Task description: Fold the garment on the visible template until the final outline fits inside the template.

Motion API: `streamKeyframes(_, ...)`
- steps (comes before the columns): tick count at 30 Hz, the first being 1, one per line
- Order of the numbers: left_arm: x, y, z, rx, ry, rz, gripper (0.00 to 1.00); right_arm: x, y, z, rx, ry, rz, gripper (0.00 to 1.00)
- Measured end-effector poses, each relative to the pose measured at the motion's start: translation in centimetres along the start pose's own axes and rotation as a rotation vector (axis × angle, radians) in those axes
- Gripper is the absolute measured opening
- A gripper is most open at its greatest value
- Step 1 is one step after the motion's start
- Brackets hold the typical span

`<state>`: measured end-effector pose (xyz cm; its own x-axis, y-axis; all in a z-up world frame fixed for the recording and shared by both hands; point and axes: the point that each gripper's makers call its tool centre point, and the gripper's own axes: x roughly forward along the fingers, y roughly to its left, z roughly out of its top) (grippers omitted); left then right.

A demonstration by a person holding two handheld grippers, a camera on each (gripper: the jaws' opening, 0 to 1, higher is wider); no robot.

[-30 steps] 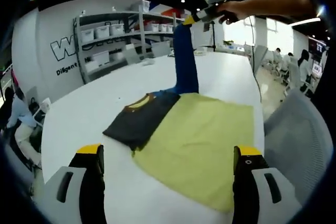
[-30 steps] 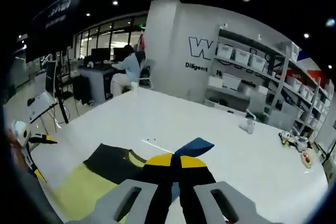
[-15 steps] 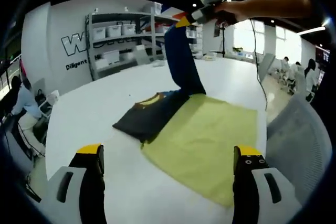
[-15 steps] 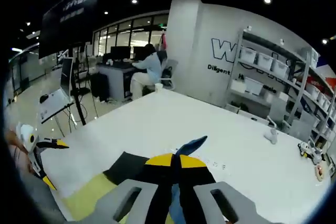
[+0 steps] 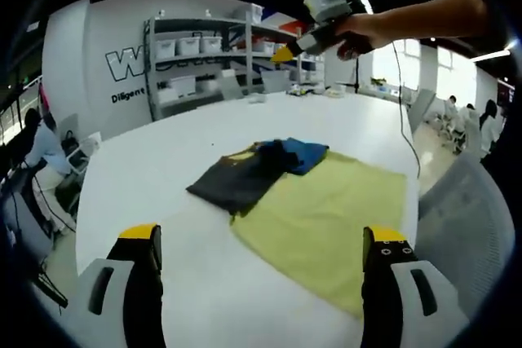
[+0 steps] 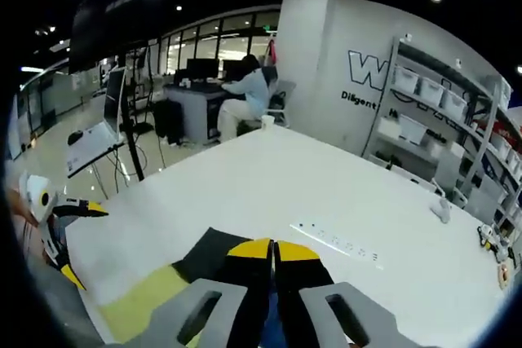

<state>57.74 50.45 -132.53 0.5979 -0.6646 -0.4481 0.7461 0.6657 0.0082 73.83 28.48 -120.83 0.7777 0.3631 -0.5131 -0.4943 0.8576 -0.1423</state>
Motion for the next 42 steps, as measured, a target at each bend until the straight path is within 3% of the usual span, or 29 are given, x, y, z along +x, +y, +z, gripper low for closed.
streamKeyframes(8,-0.4,0.5,-0.2,-0.015,0.003,0.017,0.99,0.4,0.4,-0.5,-0.01,0.011,0.016,0.0)
streamKeyframes(13,-0.2,-0.1,-0.6,-0.026,0.01,0.008,0.99,0.7,0.8,-2.6,-0.019,0.044,0.026,0.0)
streamKeyframes(21,0.0,-1.0,-0.5,-0.027,0.012,-0.004,0.99,1.2,1.4,-4.3,-0.027,0.059,0.052,0.0)
streamKeyframes(28,-0.3,-1.3,-0.6,-0.027,0.017,0.001,0.99,2.3,2.1,-6.0,-0.027,0.082,0.074,0.12)
streamKeyframes(33,-0.6,-1.8,-1.0,-0.058,0.019,0.006,0.99,3.4,3.5,-8.2,-0.03,0.115,0.117,0.2)
streamKeyframes(37,-0.9,-2.4,-1.0,-0.063,0.017,0.01,0.99,4.3,4.4,-9.3,-0.032,0.119,0.135,0.18)
streamKeyframes(42,-1.0,-2.7,-1.2,-0.071,0.019,0.014,0.99,5.6,5.4,-11.8,-0.068,0.174,0.171,0.2)
